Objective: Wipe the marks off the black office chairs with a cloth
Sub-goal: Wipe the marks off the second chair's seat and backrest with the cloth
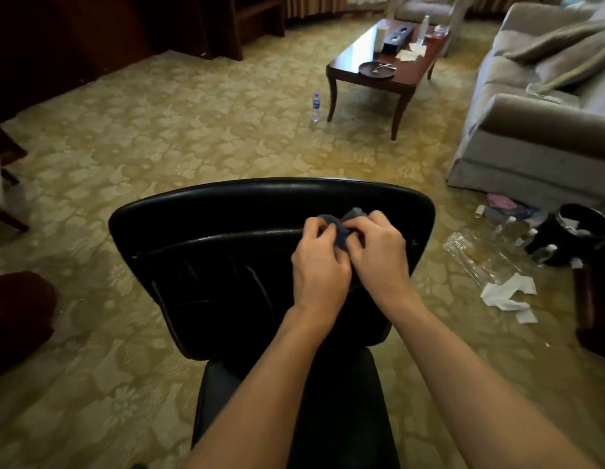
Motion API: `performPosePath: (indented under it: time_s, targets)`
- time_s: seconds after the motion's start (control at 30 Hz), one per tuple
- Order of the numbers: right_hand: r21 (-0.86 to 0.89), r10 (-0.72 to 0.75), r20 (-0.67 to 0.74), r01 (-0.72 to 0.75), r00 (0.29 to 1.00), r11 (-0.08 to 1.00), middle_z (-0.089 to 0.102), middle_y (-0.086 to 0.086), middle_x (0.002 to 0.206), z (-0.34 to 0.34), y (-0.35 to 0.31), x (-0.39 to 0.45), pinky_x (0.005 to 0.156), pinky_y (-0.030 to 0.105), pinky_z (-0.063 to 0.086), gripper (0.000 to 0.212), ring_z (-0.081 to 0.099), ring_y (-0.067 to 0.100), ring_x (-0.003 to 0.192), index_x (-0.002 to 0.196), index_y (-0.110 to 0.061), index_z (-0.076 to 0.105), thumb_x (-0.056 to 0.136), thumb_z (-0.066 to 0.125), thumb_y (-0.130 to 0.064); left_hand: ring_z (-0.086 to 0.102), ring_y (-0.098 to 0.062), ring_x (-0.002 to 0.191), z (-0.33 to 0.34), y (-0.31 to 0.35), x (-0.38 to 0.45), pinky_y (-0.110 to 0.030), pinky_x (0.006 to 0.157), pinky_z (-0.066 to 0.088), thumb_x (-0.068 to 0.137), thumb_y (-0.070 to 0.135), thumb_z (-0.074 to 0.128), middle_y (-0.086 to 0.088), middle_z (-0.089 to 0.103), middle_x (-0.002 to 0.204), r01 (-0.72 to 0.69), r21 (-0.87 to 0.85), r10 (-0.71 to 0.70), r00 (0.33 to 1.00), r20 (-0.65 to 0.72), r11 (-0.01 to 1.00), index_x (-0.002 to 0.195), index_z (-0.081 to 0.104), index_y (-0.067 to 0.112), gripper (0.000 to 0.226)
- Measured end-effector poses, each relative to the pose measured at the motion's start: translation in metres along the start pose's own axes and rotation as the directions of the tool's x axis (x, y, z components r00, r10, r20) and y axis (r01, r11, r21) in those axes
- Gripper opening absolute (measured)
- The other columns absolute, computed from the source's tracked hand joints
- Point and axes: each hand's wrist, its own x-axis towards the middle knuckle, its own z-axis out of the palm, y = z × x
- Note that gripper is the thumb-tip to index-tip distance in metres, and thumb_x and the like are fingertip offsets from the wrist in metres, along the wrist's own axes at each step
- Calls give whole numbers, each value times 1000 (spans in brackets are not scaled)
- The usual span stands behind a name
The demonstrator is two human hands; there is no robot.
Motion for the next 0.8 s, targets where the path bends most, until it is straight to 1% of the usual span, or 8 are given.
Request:
performPosePath:
  time_s: [0.07, 0.1, 0.2, 0.27, 0.4, 0.53, 0.67, 0.8]
  targets:
    - [-19, 50, -23, -50, 998, 999, 57, 3, 89, -11, 15, -2, 64, 32, 48, 16, 60, 22, 73, 97, -13, 74, 85, 64, -10, 62, -19, 84, 17, 12, -3, -29, 78, 51, 92, 8, 57, -1, 55, 115, -16, -6, 17, 999, 47, 1000, 108, 68, 6, 20]
    - [-26, 74, -31, -75, 997, 997, 57, 2, 90, -15, 22, -3, 63, 29, 45, 16, 59, 20, 74, 98, -13, 74, 86, 63, -10, 62, -19, 85, 24, 17, -5, -31, 78, 52, 93, 9, 55, -1, 54, 118, -23, -3, 23, 997, 67, 1000, 110, 67, 5, 20]
    - [-20, 166, -47, -168, 985, 986, 57, 0, 91, -25, 37, -8, 63, 23, 37, 16, 56, 16, 75, 99, -14, 73, 88, 62, -11, 61, -19, 93, 37, 28, -7, -28, 82, 50, 97, 12, 52, 0, 51, 125, -34, -3, 34, 992, 124, 999, 117, 64, 5, 24]
    - [-3, 244, -83, -245, 966, 969, 58, 0, 90, -30, 45, -13, 64, 20, 33, 17, 56, 16, 76, 99, -13, 74, 87, 62, -9, 60, -21, 97, 46, 35, -9, -32, 86, 51, 98, 14, 50, -1, 49, 130, -48, -5, 48, 984, 172, 999, 122, 62, 5, 28]
    - [22, 339, -155, -340, 928, 940, 62, 5, 90, -37, 51, -17, 66, 17, 29, 17, 51, 12, 77, 97, -11, 75, 85, 63, -7, 58, -26, 101, 56, 39, -15, -34, 84, 50, 100, 16, 47, -2, 48, 135, -98, 14, 92, 965, 246, 995, 129, 58, 8, 32]
    - [78, 465, -212, -459, 860, 885, 64, 8, 92, -34, 51, -21, 68, 20, 29, 16, 59, 23, 86, 97, -9, 74, 87, 62, -10, 56, -28, 104, 59, 40, -13, -37, 85, 52, 101, 19, 48, -1, 43, 142, -179, 72, 144, 929, 342, 981, 137, 52, 12, 37]
    - [92, 460, -162, -451, 873, 888, 63, 6, 89, -25, 36, -17, 68, 21, 31, 13, 59, 21, 84, 93, -9, 73, 88, 62, -12, 50, -26, 104, 47, 35, -8, -32, 82, 46, 101, 21, 48, 0, 44, 139, -183, 153, 131, 945, 299, 971, 136, 52, 14, 36]
    - [97, 380, -124, -370, 917, 924, 60, 4, 86, -8, 4, -9, 68, 21, 34, 11, 58, 19, 79, 89, -9, 73, 86, 62, -10, 51, -26, 105, 16, 14, -3, -35, 85, 48, 102, 24, 46, -1, 45, 137, -165, 207, 114, 965, 237, 964, 139, 50, 17, 38]
